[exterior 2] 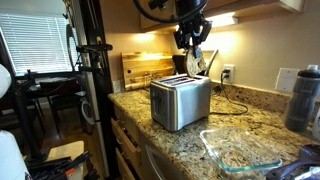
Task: Put a slice of bread in the toaster
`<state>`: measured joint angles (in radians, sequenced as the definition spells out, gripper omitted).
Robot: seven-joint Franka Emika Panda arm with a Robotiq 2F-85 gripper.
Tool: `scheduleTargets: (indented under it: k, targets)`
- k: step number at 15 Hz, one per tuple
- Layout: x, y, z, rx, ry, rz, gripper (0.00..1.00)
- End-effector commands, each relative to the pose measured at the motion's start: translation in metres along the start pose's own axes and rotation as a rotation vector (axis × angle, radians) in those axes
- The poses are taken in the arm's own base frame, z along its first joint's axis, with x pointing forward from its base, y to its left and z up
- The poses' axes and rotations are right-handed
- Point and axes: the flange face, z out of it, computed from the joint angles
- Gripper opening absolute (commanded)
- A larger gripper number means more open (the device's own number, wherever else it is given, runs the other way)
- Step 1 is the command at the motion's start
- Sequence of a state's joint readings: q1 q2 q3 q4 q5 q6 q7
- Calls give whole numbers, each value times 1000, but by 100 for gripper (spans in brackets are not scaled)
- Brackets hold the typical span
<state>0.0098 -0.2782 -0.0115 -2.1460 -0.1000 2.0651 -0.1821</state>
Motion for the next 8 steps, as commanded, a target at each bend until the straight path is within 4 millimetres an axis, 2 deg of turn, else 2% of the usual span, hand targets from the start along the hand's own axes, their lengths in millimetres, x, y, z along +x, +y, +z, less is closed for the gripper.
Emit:
scheduleTargets:
  k: [1,8]
  targets:
    - [-2,-15,-12,35,-13,-28,6]
    - [6,-33,-19,81,-6,-59,6]
